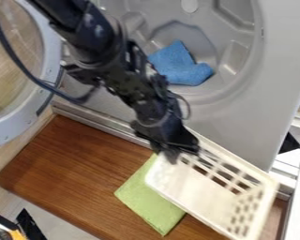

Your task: Move the white basket to the upper left side of the table

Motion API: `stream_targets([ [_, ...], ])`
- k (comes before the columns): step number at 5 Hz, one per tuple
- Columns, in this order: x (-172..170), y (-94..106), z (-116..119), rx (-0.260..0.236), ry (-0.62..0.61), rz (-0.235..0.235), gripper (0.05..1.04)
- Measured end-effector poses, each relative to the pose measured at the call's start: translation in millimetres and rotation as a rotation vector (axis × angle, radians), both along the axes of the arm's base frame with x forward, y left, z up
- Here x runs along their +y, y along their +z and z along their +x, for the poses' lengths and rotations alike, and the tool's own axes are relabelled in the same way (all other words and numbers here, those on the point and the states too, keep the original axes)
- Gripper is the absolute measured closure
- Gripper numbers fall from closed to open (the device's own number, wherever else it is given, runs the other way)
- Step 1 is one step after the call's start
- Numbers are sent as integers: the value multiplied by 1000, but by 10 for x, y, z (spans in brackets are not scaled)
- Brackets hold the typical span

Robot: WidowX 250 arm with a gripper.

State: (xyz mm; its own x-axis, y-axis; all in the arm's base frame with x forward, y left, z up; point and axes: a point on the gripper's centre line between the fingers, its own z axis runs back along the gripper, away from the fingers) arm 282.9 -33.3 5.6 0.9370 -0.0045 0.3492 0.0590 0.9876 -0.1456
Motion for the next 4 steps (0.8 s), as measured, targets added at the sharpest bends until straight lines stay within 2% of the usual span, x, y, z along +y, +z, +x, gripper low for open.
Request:
stream_targets([
  [2, 528, 15, 6, 15, 129, -16, 982],
  [3, 846, -6, -86, 49, 180, -22, 982],
  [4, 1097, -16, -154, 39, 223, -23, 982],
])
